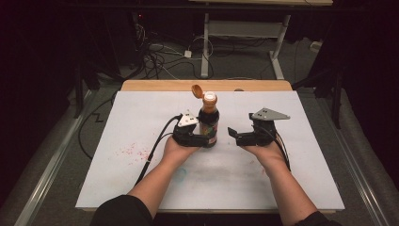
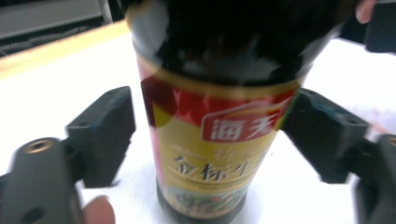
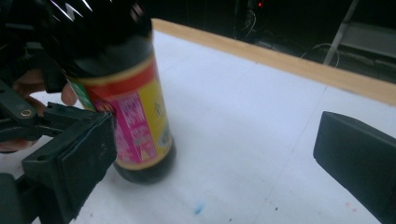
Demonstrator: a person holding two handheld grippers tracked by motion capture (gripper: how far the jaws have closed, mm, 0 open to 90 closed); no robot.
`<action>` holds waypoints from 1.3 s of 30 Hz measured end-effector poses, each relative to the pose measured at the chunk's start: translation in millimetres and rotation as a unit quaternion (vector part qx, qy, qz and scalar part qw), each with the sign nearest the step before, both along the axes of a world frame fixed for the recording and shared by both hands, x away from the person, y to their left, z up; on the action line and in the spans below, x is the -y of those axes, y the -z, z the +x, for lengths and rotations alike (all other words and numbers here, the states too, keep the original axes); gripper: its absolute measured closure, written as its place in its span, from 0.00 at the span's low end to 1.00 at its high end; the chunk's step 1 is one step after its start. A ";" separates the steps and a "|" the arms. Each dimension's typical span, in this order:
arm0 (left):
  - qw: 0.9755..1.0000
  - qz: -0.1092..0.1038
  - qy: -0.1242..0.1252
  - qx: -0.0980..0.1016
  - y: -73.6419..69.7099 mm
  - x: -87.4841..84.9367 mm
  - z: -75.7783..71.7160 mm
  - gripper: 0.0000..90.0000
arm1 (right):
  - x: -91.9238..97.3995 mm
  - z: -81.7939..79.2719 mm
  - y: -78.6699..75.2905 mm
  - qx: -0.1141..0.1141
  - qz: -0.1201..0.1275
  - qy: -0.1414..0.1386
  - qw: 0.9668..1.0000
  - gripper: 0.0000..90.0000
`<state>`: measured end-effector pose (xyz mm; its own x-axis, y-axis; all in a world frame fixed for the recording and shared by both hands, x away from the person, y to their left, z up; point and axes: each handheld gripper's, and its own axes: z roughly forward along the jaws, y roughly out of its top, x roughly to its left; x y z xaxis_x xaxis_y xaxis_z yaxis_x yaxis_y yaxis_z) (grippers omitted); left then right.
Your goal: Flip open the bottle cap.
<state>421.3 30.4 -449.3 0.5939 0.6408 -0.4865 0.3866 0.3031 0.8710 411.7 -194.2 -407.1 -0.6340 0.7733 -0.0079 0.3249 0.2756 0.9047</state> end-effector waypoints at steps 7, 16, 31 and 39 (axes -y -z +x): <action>1.000 0.003 0.006 -0.024 19.5 -9.7 -2.3 0.08 | 2.8 -1.9 21.1 -0.018 -0.004 0.005 1.000 0.00; 0.998 0.027 0.008 -0.051 33.1 -26.3 -6.9 0.00 | 10.6 -9.2 45.3 -0.029 -0.010 0.015 0.999 0.00; 0.998 0.029 -0.023 -0.040 39.1 -81.9 -43.1 0.00 | 32.4 -37.5 63.0 -0.026 -0.023 0.030 0.999 0.00; 0.998 0.020 -0.047 -0.029 38.7 -116.1 -60.6 0.00 | 48.6 -53.7 64.7 -0.019 -0.017 0.045 0.999 0.00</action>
